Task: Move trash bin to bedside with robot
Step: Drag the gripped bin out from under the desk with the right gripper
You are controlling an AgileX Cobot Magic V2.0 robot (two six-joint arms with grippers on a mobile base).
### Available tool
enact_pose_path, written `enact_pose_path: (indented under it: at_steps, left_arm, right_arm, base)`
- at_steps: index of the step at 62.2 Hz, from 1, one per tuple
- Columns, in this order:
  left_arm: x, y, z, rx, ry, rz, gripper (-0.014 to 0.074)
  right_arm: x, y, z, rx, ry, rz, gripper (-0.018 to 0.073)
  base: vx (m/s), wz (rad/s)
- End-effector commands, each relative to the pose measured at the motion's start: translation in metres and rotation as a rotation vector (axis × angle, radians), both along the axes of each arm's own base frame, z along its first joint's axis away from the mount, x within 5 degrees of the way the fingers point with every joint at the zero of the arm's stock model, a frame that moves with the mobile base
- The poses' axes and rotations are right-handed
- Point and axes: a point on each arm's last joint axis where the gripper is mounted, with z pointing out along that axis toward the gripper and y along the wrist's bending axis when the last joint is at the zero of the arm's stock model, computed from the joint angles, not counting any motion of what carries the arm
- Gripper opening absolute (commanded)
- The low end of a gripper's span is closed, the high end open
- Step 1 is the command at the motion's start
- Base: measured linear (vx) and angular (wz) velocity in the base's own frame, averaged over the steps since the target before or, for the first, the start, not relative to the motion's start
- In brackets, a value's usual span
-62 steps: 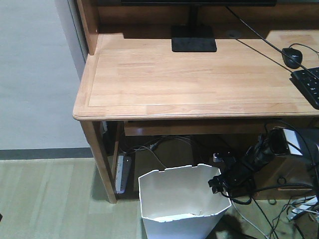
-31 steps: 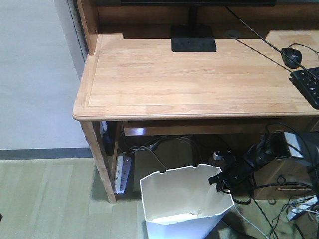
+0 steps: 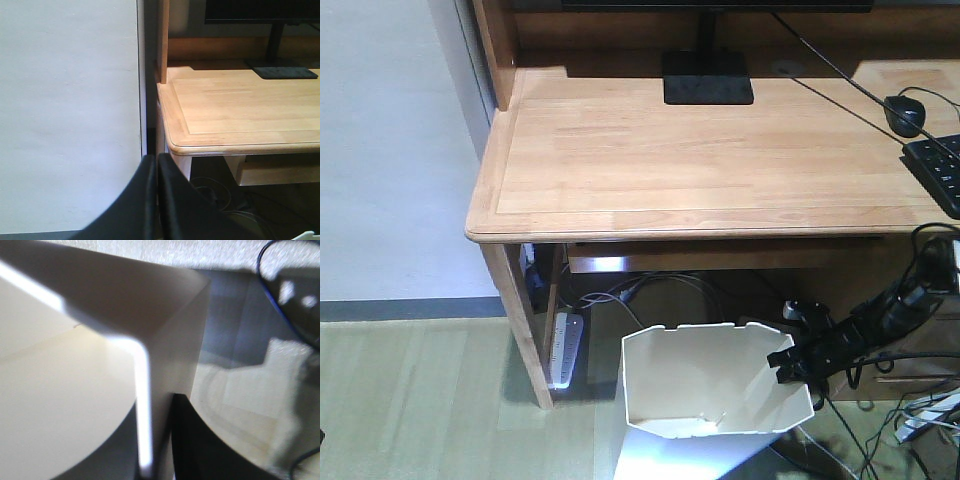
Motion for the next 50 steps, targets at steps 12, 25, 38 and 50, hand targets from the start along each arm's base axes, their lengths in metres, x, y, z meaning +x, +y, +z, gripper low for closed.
enact_pose_path:
  at_steps: [12,25,38,50]
  left_arm:
    - [0.001,0.000,-0.003,-0.014,-0.054,-0.004,-0.0006]
    - [0.001,0.000,-0.003,-0.014,-0.054,-0.004,-0.0006]
    - [0.001,0.000,-0.003,-0.014,-0.054,-0.004,-0.0006]
    - [0.001,0.000,-0.003,-0.014,-0.054,-0.004,-0.0006]
  right_arm:
    - [0.007,0.013,0.083,0.142,-0.051,0.054,-0.0006]
    - [-0.010,0.016,0.121,0.134,-0.056,0.070,-0.0006]
    - [-0.030,0.020,0.153,0.123,-0.074,0.082,-0.0006]
    - [-0.036,0.023,0.168,0.146,-0.084,0.089,-0.0006]
  base:
    - [0.00,0.00]
    - [0.00,0.00]
    - [0.00,0.00]
    - [0.00,0.00]
